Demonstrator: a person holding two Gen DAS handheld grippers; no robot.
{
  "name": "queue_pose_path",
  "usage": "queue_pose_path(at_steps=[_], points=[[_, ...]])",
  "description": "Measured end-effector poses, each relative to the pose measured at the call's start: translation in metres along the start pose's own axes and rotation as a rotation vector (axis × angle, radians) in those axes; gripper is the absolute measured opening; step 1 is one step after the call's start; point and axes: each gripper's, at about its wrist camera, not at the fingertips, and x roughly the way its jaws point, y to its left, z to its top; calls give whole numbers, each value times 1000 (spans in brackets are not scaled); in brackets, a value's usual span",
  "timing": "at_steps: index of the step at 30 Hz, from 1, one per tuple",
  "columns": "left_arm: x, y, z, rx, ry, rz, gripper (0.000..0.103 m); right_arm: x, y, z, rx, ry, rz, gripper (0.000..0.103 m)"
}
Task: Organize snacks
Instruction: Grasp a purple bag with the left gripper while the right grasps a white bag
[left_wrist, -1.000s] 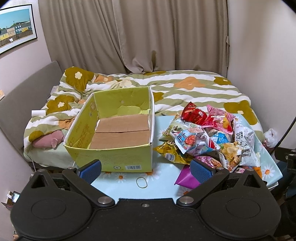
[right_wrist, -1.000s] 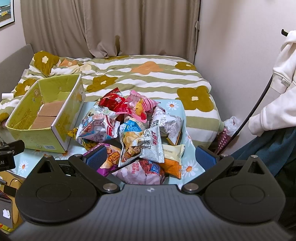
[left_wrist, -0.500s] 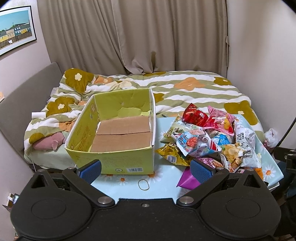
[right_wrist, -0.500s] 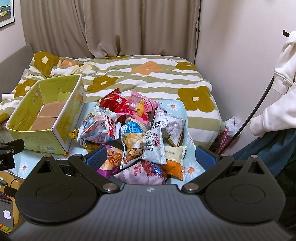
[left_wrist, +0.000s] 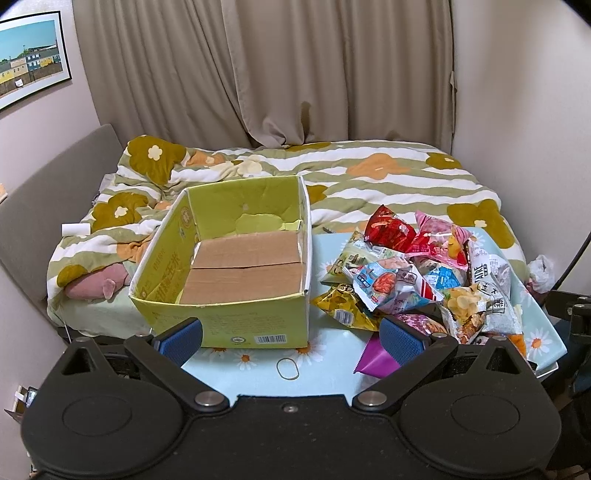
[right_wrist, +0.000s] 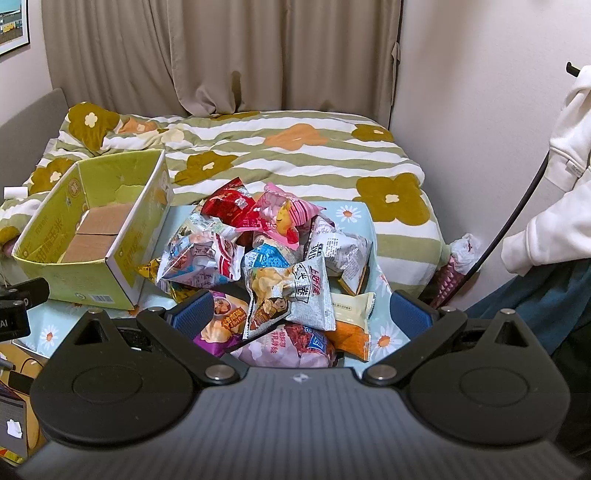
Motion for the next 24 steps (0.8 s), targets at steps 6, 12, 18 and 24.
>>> queue_pose_path(at_steps=[6,12,18,24], points=[[4,-2,2,5,16,-12,103,1,1,1,1,0,0,103],[26,-11,0,58,59,-102,103,8,0,3,25,20,-8,103],[65,-31,-3,70,119,-208,103,32,-16,0,46,11,14,103],[108,-61,2,30,179,-265,103,79,-33,9,56,59,120,103]])
